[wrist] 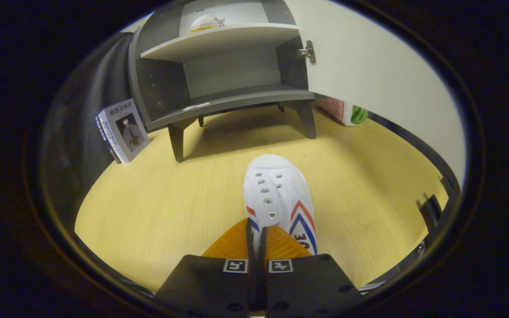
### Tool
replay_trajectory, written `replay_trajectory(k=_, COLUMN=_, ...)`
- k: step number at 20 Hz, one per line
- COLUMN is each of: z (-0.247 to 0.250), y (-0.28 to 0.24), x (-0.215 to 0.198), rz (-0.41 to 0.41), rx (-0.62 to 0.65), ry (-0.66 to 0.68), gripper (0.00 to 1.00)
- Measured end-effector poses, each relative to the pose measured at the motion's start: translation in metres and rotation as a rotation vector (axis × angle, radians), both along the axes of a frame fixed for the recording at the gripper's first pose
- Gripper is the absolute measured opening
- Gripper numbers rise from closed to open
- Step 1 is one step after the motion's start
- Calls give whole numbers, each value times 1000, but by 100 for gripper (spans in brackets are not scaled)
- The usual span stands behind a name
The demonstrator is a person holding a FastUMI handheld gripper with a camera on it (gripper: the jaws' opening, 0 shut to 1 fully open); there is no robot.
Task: Open the shoe cabinet door, grab the shoes and put them into the shoe cabinet, then close the shoe cabinet door.
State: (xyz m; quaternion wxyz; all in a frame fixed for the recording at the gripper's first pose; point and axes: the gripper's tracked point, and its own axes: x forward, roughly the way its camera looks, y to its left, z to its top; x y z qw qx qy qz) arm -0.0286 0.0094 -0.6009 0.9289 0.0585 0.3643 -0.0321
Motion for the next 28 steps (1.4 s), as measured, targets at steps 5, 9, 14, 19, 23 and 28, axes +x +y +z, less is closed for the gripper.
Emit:
replay_trajectory(k=5, z=21, y=6, x=9, rz=27, rx=-2, ry=-70, gripper=2)
replay_trajectory(k=9, z=48, y=5, x=21, rz=53, rx=-25, ry=-96, gripper=2)
replay_trajectory(k=14, z=108, y=3, x=30, rz=56, rx=-22, ry=-137, gripper=2)
replay_trajectory(k=19, z=217, y=9, x=53, rz=76, rx=-86, ry=-232, gripper=2)
replay_trajectory(k=23, z=310, y=23, x=86, rz=101, rx=-153, ry=-349, gripper=2)
replay_trajectory(k=28, z=374, y=29, x=137, rz=122, rx=-203, ry=-439, gripper=2)
